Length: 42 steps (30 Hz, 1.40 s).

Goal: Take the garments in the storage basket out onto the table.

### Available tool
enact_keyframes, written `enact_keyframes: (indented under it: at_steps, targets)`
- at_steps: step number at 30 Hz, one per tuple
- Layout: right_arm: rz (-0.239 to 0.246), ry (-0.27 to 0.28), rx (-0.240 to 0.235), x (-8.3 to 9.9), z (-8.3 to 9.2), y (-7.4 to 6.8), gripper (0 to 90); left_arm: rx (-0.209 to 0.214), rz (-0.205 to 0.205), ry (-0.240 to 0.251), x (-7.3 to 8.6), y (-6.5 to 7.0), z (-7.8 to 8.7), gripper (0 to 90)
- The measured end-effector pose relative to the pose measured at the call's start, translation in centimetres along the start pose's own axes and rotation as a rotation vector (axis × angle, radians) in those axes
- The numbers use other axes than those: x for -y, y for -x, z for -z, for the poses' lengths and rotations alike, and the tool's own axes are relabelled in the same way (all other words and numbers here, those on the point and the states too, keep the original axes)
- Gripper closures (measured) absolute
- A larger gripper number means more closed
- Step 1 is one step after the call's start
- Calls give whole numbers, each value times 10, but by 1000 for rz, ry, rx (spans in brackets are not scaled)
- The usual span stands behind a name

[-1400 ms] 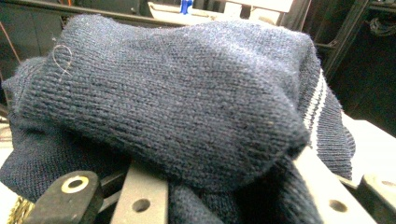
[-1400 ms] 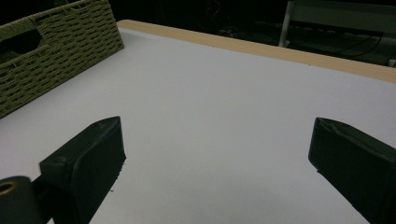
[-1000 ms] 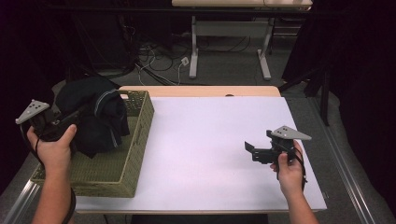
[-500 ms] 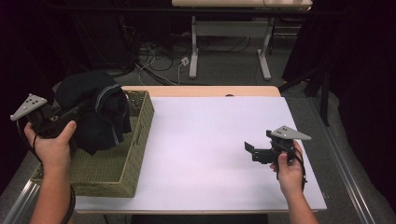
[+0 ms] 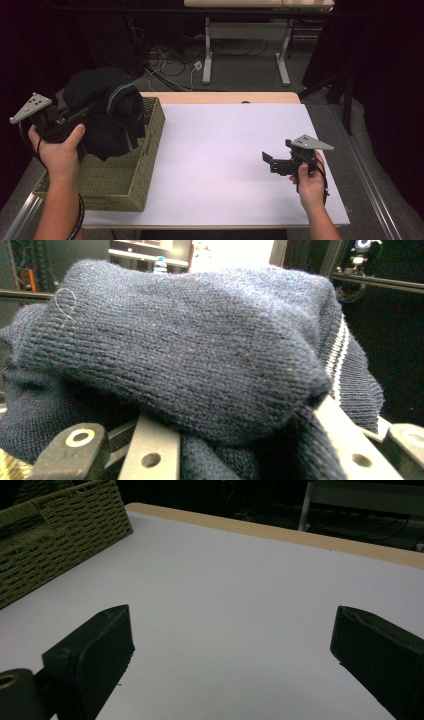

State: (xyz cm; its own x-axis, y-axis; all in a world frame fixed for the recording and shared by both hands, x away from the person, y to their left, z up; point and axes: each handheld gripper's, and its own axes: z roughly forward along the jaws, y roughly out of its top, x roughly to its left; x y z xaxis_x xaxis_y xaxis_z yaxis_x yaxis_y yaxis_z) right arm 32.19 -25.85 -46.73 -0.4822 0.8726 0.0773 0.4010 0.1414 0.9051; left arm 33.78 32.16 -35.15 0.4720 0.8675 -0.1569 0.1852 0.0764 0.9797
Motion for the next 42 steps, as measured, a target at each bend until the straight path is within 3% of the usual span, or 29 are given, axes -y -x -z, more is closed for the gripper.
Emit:
enact_keyframes:
  at_steps: [23,42]
  targets:
    - [5,-4,-3,1,-2,-1,32,136,-37,-13,-4,45,-35,691]
    - [-1,0,-5,1,-1,-1,32,225,-52,-32,8,82,-62,691]
